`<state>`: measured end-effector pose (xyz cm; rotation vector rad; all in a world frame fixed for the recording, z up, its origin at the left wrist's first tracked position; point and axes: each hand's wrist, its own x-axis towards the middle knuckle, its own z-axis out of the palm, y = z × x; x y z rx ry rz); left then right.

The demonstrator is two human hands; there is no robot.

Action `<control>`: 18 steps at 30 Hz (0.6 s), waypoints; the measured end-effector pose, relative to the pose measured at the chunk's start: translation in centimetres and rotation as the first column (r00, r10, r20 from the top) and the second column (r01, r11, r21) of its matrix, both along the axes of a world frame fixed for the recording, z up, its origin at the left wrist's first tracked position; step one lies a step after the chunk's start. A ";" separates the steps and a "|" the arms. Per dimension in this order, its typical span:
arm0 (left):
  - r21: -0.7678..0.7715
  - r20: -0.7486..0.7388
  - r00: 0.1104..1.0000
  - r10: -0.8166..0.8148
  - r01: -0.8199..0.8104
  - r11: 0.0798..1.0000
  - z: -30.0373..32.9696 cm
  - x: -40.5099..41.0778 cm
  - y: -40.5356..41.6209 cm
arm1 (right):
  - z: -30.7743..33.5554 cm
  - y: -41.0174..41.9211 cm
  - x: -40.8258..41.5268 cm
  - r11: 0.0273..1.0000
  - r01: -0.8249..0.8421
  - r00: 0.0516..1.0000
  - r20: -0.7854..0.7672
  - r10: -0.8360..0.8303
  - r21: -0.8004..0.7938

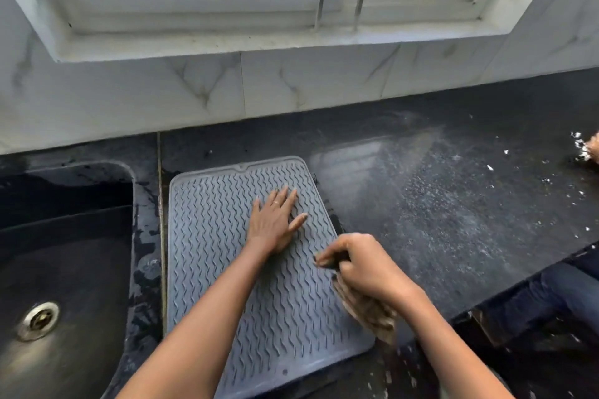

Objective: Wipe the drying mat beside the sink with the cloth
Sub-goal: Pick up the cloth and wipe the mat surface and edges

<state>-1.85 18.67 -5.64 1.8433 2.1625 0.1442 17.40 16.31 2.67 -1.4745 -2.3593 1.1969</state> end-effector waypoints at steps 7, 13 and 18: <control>0.083 -0.036 0.986 0.165 -0.162 0.983 1.2 -7.0 5.6 | -0.4 9.7 -12.0 0.942 0.088 0.989 -0.140 -0.045 0.324; 0.182 0.026 0.948 0.318 -0.317 0.931 1.6 -10.4 8.5 | -3.0 13.9 -17.4 0.895 -0.062 0.984 0.175 -0.018 0.442; 0.189 0.084 0.928 0.362 -0.371 0.909 1.8 -10.5 9.9 | -4.4 13.8 -17.8 0.895 -0.102 0.970 0.245 -0.009 0.434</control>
